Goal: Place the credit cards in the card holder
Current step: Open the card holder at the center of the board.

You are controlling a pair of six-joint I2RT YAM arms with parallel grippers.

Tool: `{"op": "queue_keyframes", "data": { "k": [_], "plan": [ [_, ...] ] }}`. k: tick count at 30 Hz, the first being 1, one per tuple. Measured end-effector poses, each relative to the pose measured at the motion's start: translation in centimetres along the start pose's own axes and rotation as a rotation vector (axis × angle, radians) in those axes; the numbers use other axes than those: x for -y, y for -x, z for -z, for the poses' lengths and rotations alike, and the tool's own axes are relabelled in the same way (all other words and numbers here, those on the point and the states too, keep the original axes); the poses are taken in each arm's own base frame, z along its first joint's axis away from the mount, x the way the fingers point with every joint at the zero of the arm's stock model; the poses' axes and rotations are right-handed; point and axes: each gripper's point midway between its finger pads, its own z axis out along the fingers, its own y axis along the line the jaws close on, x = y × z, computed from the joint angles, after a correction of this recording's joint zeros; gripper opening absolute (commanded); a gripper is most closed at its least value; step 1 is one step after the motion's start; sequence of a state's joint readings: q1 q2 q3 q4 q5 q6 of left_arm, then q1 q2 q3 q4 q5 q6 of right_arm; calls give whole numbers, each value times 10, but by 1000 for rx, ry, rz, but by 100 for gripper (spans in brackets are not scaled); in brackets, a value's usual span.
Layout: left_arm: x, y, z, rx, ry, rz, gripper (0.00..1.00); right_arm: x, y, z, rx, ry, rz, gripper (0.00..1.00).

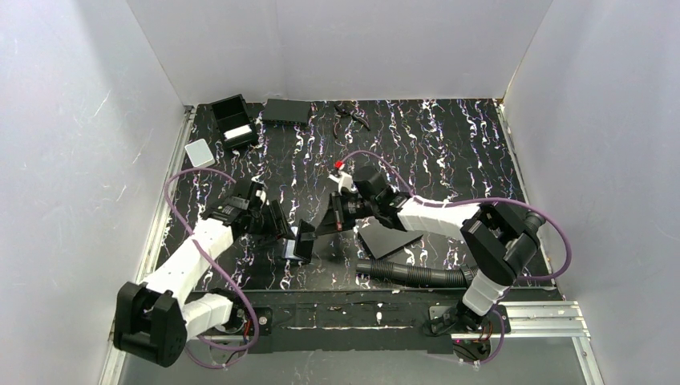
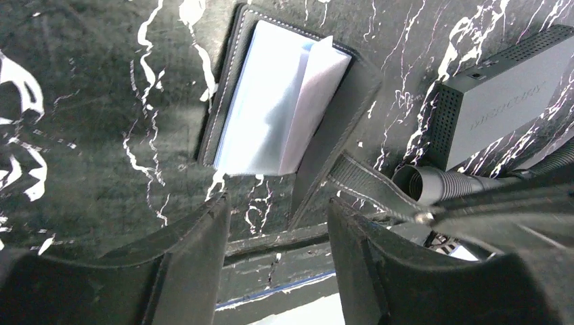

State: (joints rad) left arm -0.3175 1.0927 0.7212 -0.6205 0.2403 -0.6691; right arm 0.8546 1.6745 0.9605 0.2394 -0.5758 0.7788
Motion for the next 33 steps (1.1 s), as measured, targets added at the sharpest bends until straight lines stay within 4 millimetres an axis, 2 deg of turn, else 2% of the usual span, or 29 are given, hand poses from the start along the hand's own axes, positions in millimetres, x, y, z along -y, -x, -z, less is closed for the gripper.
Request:
{"op": "queue_keyframes", "data": {
  "k": [3,6,9,12,14,15,19,21,27,30,32,33],
  "plan": [
    [2,1,-10,-25,-7,1,67,36,-6,11,-11,-74,-11,1],
    [9,5,-17,-34,-35,5,79,70,3,24,1,-124,-37,1],
    [19,10,-25,-58,-67,14,80,102,16,37,15,-162,-60,1],
    [26,16,-34,-81,-77,21,80,125,30,42,7,-195,-60,1],
    [31,22,-40,-93,-82,28,80,144,51,44,8,-224,-45,1],
    [34,26,-43,-92,-86,28,79,147,56,44,11,-228,-43,1],
    [54,49,-52,-90,-116,21,77,186,84,55,24,-310,-23,1],
    [63,61,-57,-87,-126,8,78,203,87,62,20,-350,-45,1],
    [76,75,-72,-137,-155,7,78,224,110,79,35,-437,-46,1],
    [76,75,-86,-192,-161,27,69,230,113,85,42,-482,-48,1],
    [75,73,-94,-222,-154,38,68,232,114,87,43,-506,-51,2],
    [74,73,-98,-234,-149,42,66,233,115,88,45,-523,-51,8]
  ]
}}
